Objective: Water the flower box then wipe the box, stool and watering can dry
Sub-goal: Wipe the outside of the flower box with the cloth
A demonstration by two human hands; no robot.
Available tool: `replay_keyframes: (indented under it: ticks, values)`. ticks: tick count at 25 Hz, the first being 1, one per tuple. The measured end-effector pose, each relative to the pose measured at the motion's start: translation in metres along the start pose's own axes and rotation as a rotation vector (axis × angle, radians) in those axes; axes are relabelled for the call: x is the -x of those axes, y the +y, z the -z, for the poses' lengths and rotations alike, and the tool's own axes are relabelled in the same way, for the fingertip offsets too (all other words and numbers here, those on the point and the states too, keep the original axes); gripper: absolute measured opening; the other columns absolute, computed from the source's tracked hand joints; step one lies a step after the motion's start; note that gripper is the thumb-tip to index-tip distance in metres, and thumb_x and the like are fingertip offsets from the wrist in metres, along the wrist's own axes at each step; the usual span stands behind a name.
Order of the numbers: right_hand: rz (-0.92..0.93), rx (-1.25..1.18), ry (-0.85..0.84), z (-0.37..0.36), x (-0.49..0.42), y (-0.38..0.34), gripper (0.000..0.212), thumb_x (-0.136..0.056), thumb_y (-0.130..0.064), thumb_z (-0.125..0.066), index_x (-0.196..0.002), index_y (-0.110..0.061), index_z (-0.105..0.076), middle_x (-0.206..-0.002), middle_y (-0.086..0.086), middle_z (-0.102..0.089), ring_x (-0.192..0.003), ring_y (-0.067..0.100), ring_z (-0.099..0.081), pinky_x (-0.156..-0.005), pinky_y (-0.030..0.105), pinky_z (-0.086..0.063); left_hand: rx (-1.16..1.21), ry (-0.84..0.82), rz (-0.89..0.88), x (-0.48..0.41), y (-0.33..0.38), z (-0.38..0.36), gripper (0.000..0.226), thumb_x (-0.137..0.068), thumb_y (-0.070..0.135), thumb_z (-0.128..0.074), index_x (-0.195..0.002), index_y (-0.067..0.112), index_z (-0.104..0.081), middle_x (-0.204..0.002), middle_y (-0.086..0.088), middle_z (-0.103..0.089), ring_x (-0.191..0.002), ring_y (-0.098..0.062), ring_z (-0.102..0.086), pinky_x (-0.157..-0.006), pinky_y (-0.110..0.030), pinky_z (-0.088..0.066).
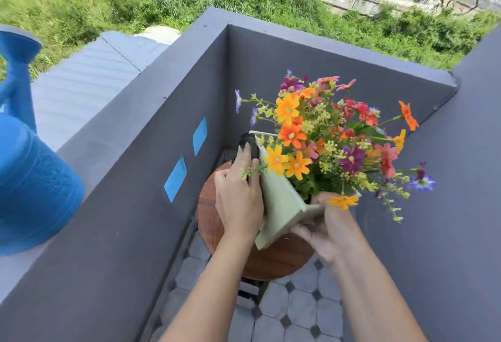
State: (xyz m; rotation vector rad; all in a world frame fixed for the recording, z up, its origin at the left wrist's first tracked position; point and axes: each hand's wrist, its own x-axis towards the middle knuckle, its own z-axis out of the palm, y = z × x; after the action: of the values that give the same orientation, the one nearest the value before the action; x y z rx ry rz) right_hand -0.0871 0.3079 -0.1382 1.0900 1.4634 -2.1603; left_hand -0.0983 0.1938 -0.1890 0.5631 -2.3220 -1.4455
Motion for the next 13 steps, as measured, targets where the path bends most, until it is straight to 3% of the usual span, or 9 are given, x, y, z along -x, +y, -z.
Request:
replay_keyframes:
  ticks: [2,4,6,8,10,13]
  values:
    - [0.008,-0.047,-0.048,0.004,0.005,-0.001,0.03,-0.092,-0.003,-0.038,-0.064,-0.009,-0.035,-0.076,0.01,-0.042,-0.076,0.029,-0.049,-0.09,0.053,-0.049,-0.013,0.005,0.042,-0.012,-0.002,-0.001,0.04,-0.097,0.033,-0.039,-0.135,0.04,-0.044,-0.092,0.006,-0.055,-0.086,-0.008,-0.033,-0.067,-0.027,-0.029]
    - [0.027,-0.076,-0.083,0.008,0.006,-0.005,0.03,-0.091,-0.003,-0.038,-0.062,-0.009,-0.034,-0.08,0.011,-0.043,-0.076,0.027,-0.051,-0.077,0.055,-0.055,-0.057,0.011,-0.006,-0.003,-0.004,-0.002,0.042,-0.098,0.027,-0.041,-0.139,0.035,-0.043,-0.097,0.006,-0.06,-0.089,-0.013,-0.036,-0.069,-0.024,-0.028]
    - [0.055,-0.099,-0.111,0.013,0.003,-0.013,0.031,-0.091,-0.005,-0.037,-0.06,-0.01,-0.032,-0.083,0.011,-0.042,-0.076,0.027,-0.051,-0.056,0.049,-0.057,-0.099,-0.002,-0.072,0.01,-0.014,-0.004,0.039,-0.098,0.025,-0.042,-0.137,0.024,-0.048,-0.116,0.002,-0.066,-0.094,-0.021,-0.047,-0.072,-0.023,-0.029]
    - [0.104,-0.117,-0.093,0.021,0.0,-0.024,0.031,-0.092,-0.007,-0.036,-0.061,-0.01,-0.031,-0.094,0.013,-0.042,-0.082,0.029,-0.052,-0.046,0.046,-0.056,-0.076,-0.061,-0.077,0.015,-0.029,-0.004,0.038,-0.098,0.022,-0.044,-0.135,0.019,-0.051,-0.131,0.0,-0.059,-0.108,-0.022,-0.055,-0.083,-0.022,-0.036]
    - [0.175,-0.127,-0.048,0.03,-0.004,-0.037,0.03,-0.092,-0.01,-0.034,-0.062,-0.011,-0.03,-0.097,0.013,-0.041,-0.082,0.029,-0.051,-0.043,0.044,-0.056,-0.092,-0.119,-0.044,0.011,-0.037,0.0,0.035,-0.097,0.022,-0.045,-0.13,0.018,-0.056,-0.118,-0.005,-0.061,-0.102,-0.02,-0.056,-0.078,-0.018,-0.033]
    - [0.265,-0.127,0.029,0.04,-0.008,-0.053,0.028,-0.092,-0.014,-0.034,-0.065,-0.013,-0.032,-0.104,0.015,-0.04,-0.079,0.026,-0.049,-0.042,0.038,-0.057,-0.297,-0.226,-0.106,-0.002,-0.029,0.009,0.032,-0.097,0.027,-0.043,-0.124,0.02,-0.06,-0.09,-0.007,-0.05,-0.079,-0.019,-0.045,-0.066,-0.027,-0.026]
